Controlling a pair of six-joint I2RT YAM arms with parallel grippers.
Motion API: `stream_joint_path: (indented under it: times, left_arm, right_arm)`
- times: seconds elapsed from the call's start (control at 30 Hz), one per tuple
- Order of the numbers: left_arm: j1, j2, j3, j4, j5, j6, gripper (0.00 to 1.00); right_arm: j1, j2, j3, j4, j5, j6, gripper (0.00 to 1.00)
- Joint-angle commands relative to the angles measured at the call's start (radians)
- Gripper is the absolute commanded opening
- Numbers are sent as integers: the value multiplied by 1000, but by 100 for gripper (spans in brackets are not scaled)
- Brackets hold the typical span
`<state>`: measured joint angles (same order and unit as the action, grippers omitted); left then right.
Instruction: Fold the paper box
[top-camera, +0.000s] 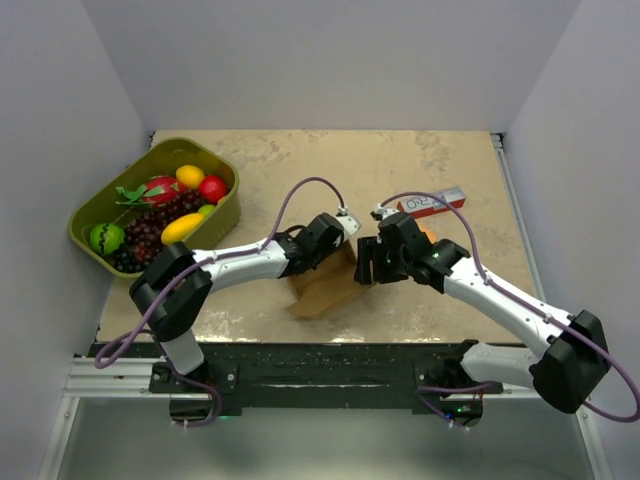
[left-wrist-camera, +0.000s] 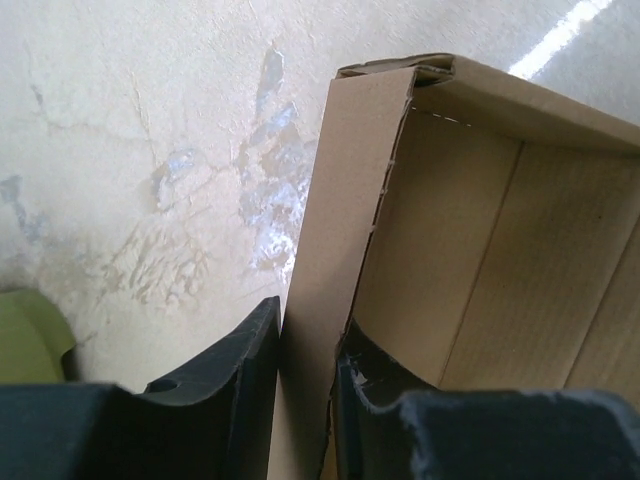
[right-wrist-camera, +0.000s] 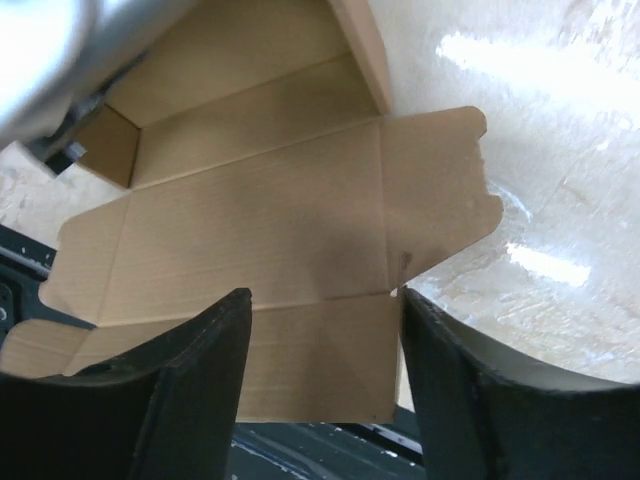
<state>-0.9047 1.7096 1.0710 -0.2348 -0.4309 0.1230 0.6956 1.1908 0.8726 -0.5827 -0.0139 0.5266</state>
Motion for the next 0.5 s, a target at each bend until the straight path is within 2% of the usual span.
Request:
stream_joint_path:
  times: [0.0,0.07,0.13,0.23,0.37,0.47]
  left_arm:
    - [102,44,59,-38,177,-91,25]
    - [148,58,64,-43,222,-103,25]
    - [177,71,66,-44,262,-115,25]
    - [205,99,69,-55,293,-115,25]
    - [273,142,61,-49,444,-183,25]
    - [331,162,49,-25,544,-221,24]
  right_arm:
    - [7,-69,91,-42,57,12,70]
    - [5,-103,104,-52,100,30,72]
    - [5,-154,115,-40,124,58,79]
    - [7,-195,105,18,91,113,86]
    - [11,-217,36,166,39,196,92]
    - [53,-227,-21,266,57,252,94]
